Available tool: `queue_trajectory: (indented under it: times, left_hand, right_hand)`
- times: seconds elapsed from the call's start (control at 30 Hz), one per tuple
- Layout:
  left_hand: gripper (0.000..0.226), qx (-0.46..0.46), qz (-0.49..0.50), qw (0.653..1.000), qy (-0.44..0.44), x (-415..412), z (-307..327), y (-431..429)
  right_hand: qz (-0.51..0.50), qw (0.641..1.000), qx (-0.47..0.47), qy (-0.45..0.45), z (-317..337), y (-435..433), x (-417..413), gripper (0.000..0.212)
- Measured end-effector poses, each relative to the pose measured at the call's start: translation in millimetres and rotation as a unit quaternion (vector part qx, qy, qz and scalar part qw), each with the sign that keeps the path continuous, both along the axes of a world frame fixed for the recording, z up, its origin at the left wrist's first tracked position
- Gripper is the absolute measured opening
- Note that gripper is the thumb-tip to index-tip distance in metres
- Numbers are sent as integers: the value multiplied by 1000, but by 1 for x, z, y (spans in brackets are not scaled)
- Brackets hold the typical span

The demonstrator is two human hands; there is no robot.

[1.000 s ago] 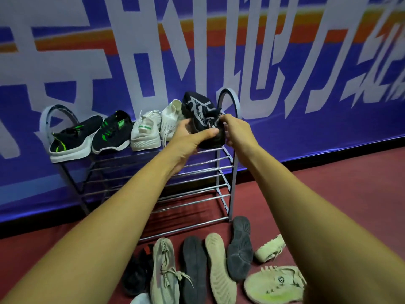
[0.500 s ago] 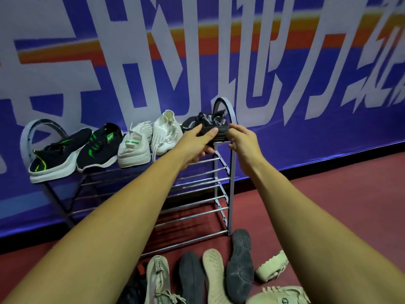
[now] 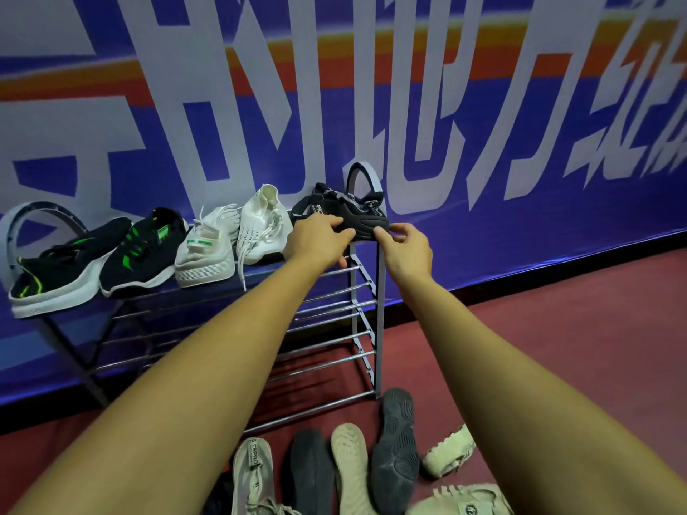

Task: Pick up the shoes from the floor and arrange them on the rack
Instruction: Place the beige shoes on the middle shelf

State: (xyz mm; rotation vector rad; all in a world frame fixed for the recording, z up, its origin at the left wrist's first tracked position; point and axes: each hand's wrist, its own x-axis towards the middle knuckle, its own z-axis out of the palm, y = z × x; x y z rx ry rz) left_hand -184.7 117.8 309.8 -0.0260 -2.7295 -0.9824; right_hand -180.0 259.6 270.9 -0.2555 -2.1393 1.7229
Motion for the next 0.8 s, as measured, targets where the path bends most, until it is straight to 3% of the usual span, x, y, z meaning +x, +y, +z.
queue_trajectory:
  times: [0.27, 0.4, 0.57, 0.8]
  left_hand:
    - [56, -28, -116, 992, -35, 31, 1, -15]
    - [32, -47, -110, 992, -43, 63, -21, -52]
    - [14, -43, -69, 991, -102, 97, -57, -109]
    - [29, -134, -47, 966, -214, 133, -132, -161]
  right_hand:
    - [13, 992, 97, -77, 1, -10, 23, 37]
    - [61, 974, 182, -118, -4, -23, 39, 30]
    - [182, 923, 305, -152, -18, -50, 61, 31]
    - [292, 833, 424, -203, -73, -112, 87, 24]
